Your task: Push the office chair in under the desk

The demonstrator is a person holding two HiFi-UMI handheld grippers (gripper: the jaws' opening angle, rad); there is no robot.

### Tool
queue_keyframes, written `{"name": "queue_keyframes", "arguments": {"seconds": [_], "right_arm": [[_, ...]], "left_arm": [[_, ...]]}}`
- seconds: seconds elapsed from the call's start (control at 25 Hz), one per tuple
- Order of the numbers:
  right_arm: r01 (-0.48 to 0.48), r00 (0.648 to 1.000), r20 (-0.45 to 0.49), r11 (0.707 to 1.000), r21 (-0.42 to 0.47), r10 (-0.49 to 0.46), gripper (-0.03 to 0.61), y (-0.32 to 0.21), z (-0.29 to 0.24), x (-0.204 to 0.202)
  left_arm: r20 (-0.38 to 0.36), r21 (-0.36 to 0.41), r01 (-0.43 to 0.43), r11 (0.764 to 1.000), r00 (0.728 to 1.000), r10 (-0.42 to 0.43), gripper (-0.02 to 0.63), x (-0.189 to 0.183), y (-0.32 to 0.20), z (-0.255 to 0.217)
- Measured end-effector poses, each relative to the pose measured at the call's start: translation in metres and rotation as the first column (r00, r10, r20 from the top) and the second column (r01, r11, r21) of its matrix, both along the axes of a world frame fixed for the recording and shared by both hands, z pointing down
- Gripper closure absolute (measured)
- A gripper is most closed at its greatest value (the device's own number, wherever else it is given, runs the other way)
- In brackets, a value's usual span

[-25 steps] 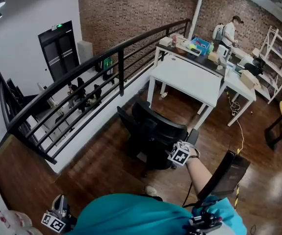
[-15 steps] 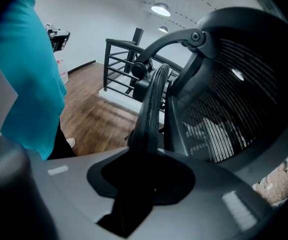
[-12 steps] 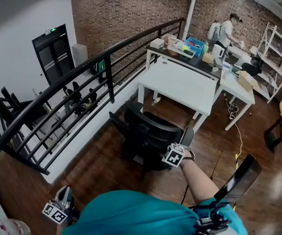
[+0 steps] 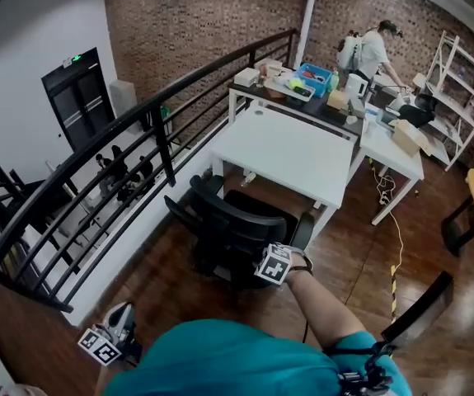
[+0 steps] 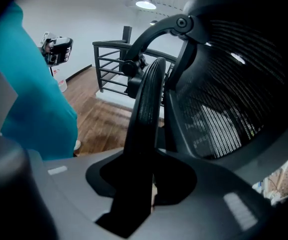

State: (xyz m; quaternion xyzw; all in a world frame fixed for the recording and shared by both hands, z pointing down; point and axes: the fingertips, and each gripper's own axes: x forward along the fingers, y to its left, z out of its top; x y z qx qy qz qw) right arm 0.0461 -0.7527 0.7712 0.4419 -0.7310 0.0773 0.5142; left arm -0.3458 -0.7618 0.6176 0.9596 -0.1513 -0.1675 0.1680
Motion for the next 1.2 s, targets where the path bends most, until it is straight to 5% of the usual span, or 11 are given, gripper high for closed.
{"name": "queue_keyframes", "arguments": {"seconds": [0.28, 0.48, 0.84, 1.2], "right_arm": [[-0.034, 0.993, -0.109, 0.995, 0.099, 0.045, 0.448, -0.050, -0.034, 0.046], [-0.045, 0.999, 0.015, 0.998, -0.036, 0.046, 0.448, -0.072, 0.006, 0.041], [-0.065, 0.996, 0.053, 0.997, -0.050, 0.067, 0.443, -0.114, -0.016, 0.057], [-0.074, 0.994, 0.077, 0.996, -0.057, 0.079, 0.437, -0.141, -0.007, 0.099]], "left_arm": [[0.014, -0.026, -0.053, 0.998, 0.998, 0.053, 0.588, 0.037, -0.048, 0.012], [0.013, -0.022, -0.108, 0.994, 0.994, 0.108, 0.588, 0.040, -0.101, 0.007], [-0.026, 0.000, -0.167, 0.986, 0.986, 0.167, 0.588, 0.009, -0.213, -0.043], [-0.022, -0.017, -0.162, 0.987, 0.987, 0.161, 0.588, -0.010, -0.283, -0.026]]}}
